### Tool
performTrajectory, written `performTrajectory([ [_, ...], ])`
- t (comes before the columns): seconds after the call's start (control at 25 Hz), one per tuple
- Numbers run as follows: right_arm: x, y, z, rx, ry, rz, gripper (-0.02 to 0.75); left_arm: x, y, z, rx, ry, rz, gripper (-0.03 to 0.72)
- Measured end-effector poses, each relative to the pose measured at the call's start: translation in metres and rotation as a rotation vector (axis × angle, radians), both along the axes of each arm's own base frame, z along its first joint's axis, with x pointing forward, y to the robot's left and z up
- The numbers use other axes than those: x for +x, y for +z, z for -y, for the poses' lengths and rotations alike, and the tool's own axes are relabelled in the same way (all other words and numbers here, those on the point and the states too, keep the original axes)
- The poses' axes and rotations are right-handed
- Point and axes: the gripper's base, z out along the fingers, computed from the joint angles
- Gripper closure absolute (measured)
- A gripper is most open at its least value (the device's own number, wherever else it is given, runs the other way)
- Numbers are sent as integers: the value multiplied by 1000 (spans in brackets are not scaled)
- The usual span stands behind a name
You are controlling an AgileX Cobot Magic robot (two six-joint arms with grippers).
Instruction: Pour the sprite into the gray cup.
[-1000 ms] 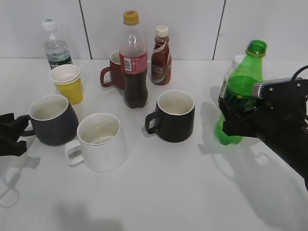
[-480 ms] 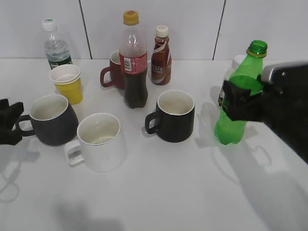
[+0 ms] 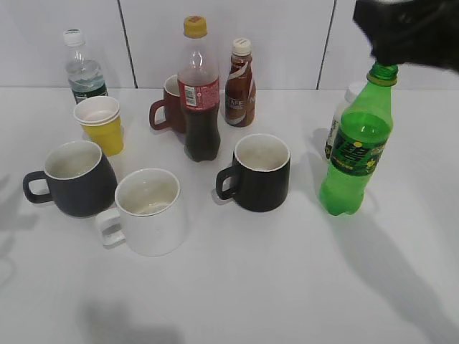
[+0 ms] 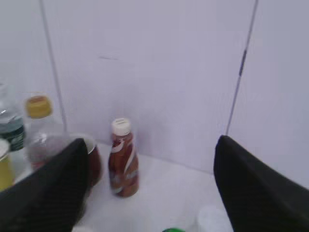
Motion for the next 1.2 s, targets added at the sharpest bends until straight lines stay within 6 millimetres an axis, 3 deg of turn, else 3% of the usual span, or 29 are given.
performTrajectory([
  [0.2,-38,48,10,-50,81,-109,142,-18,57,-10,11,115,-112,411],
  [0.32,-72,57,21,-96,122,-213,143,-47,98,-15,-14,166,-136,411],
  [0.4,-95,55,29,-113,146,-332,143,-65,111,-16,-32,187,-198,411],
  [0.64,-154,44,61,-156,57,-627,145,-125,110,-19,-34,225,-369,411],
  [0.84,-195,28,88,-175,-32,-688,146,-164,99,-16,-67,220,-493,411],
  [1.0,-220,0,100,-180,-46,-735,148,-183,89,-17,-59,231,-554,426],
  [1.2,-238,-2,109,-108,-38,-575,153,-195,90,-17,-65,224,-435,454],
])
